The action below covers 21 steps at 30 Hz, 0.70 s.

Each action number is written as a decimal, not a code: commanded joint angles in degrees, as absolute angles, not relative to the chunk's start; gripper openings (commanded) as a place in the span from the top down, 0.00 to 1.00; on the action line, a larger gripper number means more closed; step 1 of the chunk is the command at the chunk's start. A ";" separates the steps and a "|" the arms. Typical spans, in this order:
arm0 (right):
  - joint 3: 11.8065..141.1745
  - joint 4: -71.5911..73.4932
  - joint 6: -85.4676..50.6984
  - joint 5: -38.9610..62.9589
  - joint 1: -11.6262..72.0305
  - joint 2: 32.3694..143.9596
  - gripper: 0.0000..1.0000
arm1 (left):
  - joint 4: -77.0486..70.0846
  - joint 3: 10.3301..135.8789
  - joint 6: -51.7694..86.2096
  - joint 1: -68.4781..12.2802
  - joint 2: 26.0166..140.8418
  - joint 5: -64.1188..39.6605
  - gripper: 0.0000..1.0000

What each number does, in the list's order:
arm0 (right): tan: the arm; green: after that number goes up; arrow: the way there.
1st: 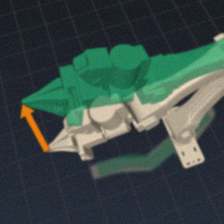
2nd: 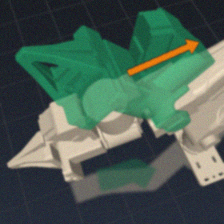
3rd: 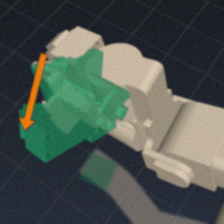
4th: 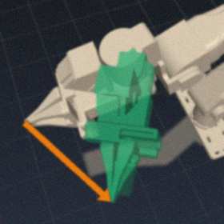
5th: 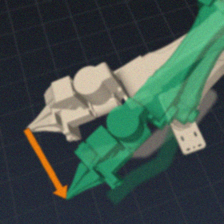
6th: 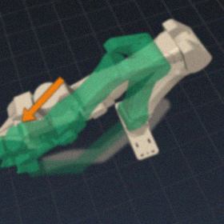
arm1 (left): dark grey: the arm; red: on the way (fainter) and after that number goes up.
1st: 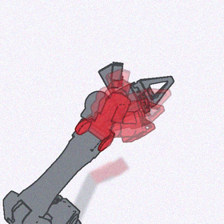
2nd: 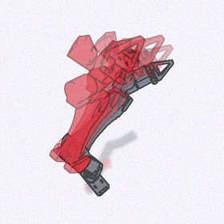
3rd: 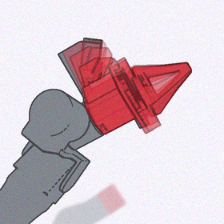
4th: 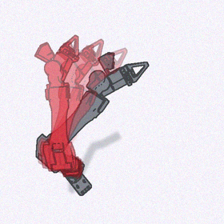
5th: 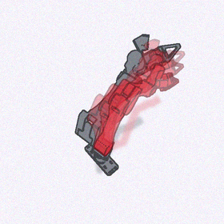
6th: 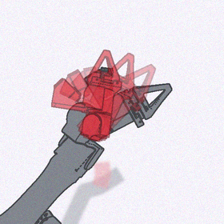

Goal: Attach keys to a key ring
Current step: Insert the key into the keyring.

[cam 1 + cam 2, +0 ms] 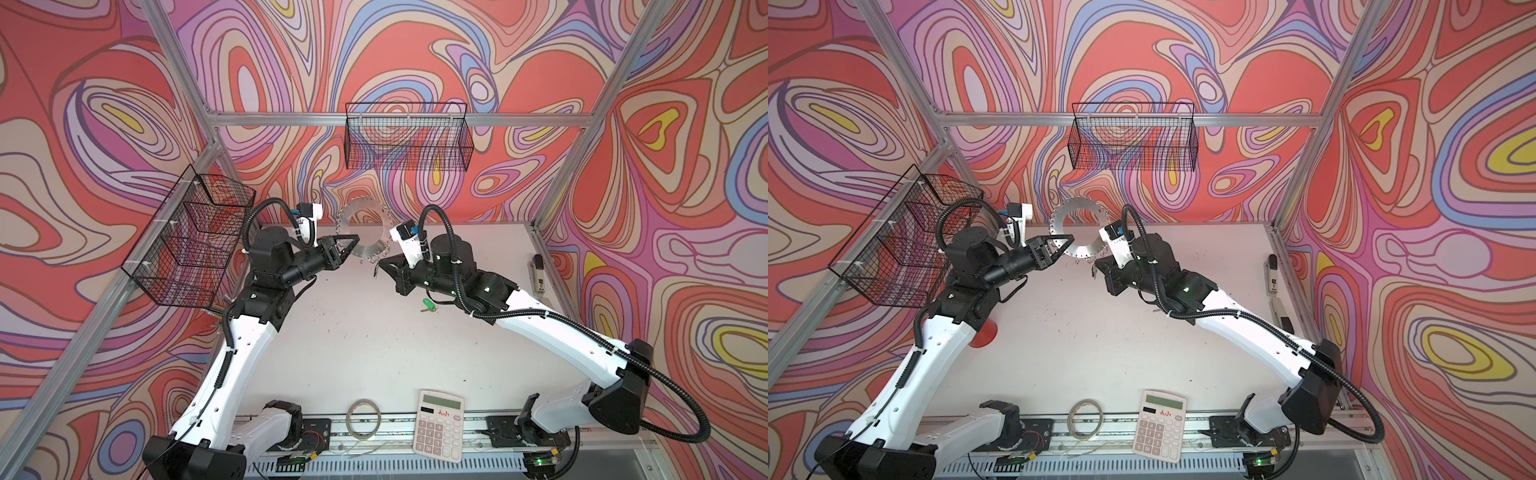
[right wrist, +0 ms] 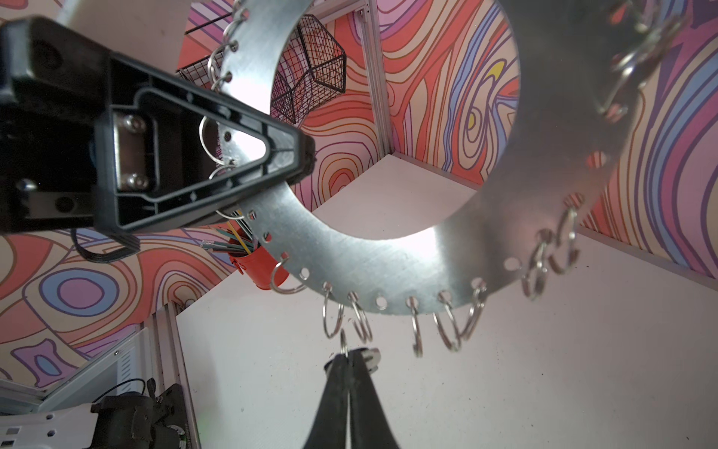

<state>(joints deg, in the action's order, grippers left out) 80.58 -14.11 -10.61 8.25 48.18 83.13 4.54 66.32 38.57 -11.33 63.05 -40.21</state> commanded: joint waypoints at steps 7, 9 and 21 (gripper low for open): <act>82.96 -14.26 -11.35 8.63 48.49 83.12 1.00 | 2.73 66.80 38.03 -11.66 62.35 -41.45 1.00; 82.97 -14.34 -11.51 8.61 48.49 83.01 1.00 | 2.73 66.75 38.06 -11.67 62.36 -41.48 1.00; 83.10 -15.14 -12.28 8.10 48.51 83.55 1.00 | 2.64 66.37 37.97 -11.66 61.62 -41.57 1.00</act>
<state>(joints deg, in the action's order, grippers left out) 81.56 -14.70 -11.70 8.36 48.21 83.13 4.54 66.32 38.57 -11.33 63.02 -40.49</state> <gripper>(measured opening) 0.047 0.102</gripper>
